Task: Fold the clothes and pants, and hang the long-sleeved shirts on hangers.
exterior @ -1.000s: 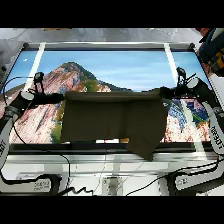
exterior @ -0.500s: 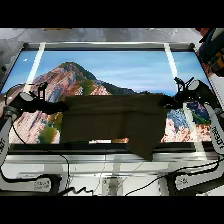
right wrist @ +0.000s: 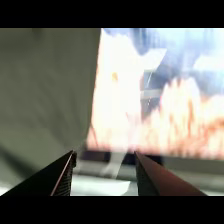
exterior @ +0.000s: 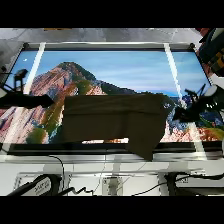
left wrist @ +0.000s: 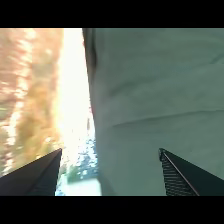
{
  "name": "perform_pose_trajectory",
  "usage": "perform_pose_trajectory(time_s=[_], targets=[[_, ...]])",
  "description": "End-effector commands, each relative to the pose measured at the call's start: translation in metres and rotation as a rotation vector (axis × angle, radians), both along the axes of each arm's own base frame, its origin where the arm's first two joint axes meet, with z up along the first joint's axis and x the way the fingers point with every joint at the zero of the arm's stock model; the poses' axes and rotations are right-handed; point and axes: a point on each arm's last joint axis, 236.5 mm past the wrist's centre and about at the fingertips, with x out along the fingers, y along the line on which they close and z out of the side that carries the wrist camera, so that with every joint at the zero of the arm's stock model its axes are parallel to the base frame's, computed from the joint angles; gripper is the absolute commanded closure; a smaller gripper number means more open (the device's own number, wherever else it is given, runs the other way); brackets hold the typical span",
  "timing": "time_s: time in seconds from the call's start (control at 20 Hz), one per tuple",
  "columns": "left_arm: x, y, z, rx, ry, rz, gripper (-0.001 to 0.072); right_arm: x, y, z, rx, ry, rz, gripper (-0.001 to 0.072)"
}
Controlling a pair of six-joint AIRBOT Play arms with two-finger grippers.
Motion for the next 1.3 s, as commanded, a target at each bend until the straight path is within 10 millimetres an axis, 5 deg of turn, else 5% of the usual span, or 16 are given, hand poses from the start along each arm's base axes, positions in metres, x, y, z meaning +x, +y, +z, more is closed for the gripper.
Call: perform_pose_trajectory(time_s=[0.0,0.1,0.25,0.6,0.7,0.9,1.25], targets=[[-0.018,0.010,0.050,0.060,-0.113,0.026,0.0018,-0.076,0.038,-0.010,0.197,0.120,0.018,0.0313],[-0.021,0.009,0.062,0.069,-0.142,0.028,0.0050,-0.100,0.070,-0.022,0.301,0.130,0.016,0.0313],[-0.025,0.007,0.061,0.066,-0.133,0.023,0.0122,-0.096,0.107,-0.041,0.412,0.038,-0.086,0.0313],[-0.030,0.004,0.053,0.056,-0.102,0.014,0.0122,-0.100,0.113,-0.080,0.359,-0.009,-0.214,0.0349],[-0.032,0.004,0.047,0.053,-0.088,0.014,0.0121,-0.094,0.116,-0.083,0.369,-0.069,-0.192,0.0530],[-0.045,0.014,0.019,0.099,-0.011,0.017,0.0121,-0.069,0.123,-0.070,0.428,-0.193,-0.177,0.0699],[-0.104,0.002,-0.075,0.052,0.244,0.003,0.0122,-0.040,0.113,-0.038,0.371,-0.378,-0.180,0.0699]])
